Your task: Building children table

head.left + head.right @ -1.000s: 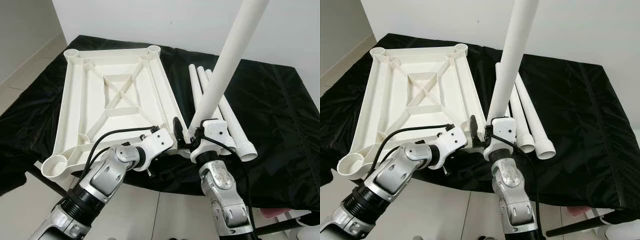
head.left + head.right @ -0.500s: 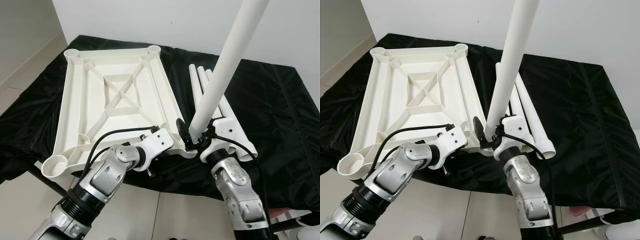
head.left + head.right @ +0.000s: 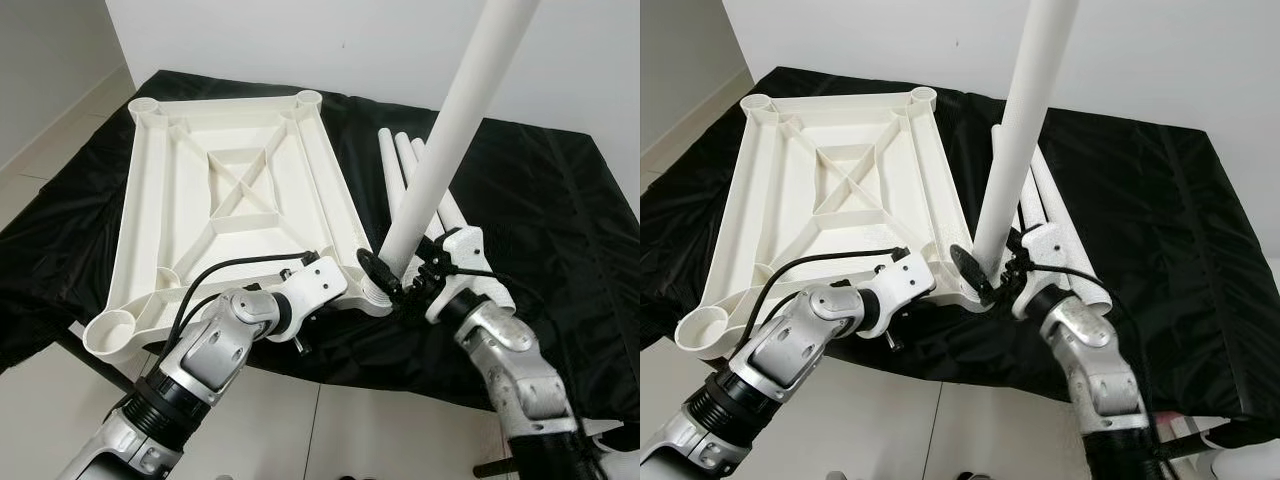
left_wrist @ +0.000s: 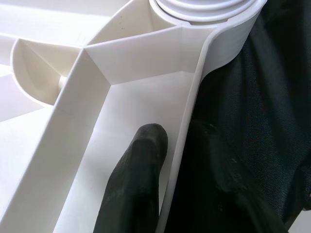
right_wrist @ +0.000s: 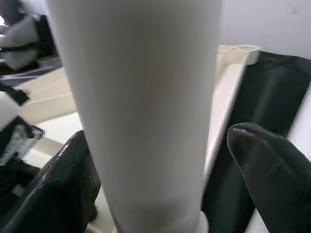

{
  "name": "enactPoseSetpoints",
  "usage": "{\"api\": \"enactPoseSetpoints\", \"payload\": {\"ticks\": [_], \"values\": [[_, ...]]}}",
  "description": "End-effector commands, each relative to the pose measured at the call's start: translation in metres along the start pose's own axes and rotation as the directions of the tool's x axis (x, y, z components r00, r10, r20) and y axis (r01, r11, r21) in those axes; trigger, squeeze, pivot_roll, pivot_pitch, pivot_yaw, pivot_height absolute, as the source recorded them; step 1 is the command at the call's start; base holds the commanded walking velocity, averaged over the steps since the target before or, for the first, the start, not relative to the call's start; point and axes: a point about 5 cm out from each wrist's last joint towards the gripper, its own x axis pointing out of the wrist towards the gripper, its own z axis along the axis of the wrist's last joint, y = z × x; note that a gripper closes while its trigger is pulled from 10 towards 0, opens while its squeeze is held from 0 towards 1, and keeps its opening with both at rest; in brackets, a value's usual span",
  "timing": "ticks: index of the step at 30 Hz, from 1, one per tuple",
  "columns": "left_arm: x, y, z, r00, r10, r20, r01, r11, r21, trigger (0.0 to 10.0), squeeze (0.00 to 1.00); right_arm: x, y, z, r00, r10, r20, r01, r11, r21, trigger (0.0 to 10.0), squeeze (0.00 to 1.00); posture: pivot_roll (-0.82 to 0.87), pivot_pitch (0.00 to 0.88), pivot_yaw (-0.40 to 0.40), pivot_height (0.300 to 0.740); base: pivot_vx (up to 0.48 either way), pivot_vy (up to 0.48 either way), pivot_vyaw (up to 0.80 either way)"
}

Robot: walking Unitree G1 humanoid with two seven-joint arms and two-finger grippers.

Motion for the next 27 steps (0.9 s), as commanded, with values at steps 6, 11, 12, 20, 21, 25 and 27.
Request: {"api": "enactPoseSetpoints", "payload": {"ticks": [6,11,12,20,21,25,27], "values": [[0.001,-0.004,0.001,0.999,-0.039,0.011,0.039,0.999,0.004,10.0,0.0,0.001,-0.008,-0.001,0.988,0.146,-0.043,-0.145,0.989,0.026,10.0,0.0,-0.1,0.162,-0.003,0.74,0.0,0.0,0.0],[0.001,-0.004,0.001,0.999,-0.04,0.012,0.04,0.999,0.005,10.0,0.0,0.003,-0.009,-0.003,0.977,0.203,-0.068,-0.202,0.979,0.027,10.0,0.0,-0.1,0.159,-0.005,0.74,0.0,0.0,0.0],[0.001,-0.004,0.001,0.999,-0.04,0.012,0.04,0.999,0.005,10.0,0.0,0.003,-0.009,-0.003,0.977,0.203,-0.068,-0.202,0.979,0.027,10.0,0.0,-0.1,0.159,-0.005,0.74,0.0,0.0,0.0],[0.001,-0.006,0.001,0.999,-0.041,0.01,0.041,0.999,0.006,10.0,0.0,0.003,-0.016,-0.006,0.956,0.278,-0.093,-0.277,0.961,0.025,4.4,0.0,-0.1,0.152,-0.006,0.74,0.0,0.0,0.0],[0.001,-0.006,0.001,0.999,-0.041,0.01,0.041,0.999,0.006,10.0,0.0,0.003,-0.016,-0.006,0.956,0.278,-0.093,-0.277,0.961,0.025,4.4,0.0,-0.1,0.152,-0.006,0.74,0.0,0.0,0.0],[0.001,-0.007,0.001,0.999,-0.042,0.011,0.042,0.999,0.005,10.0,0.0,0.003,-0.017,-0.005,0.949,0.303,-0.088,-0.302,0.953,0.034,0.0,0.0,-0.1,0.149,-0.007,0.74,0.0,0.0,0.0],[0.001,-0.007,0.001,0.999,-0.043,0.011,0.043,0.999,0.005,10.0,0.0,0.003,-0.017,-0.005,0.948,0.307,-0.086,-0.305,0.952,0.035,0.0,0.0,-0.1,0.146,-0.007,0.74,0.0,0.0,0.0]]}}
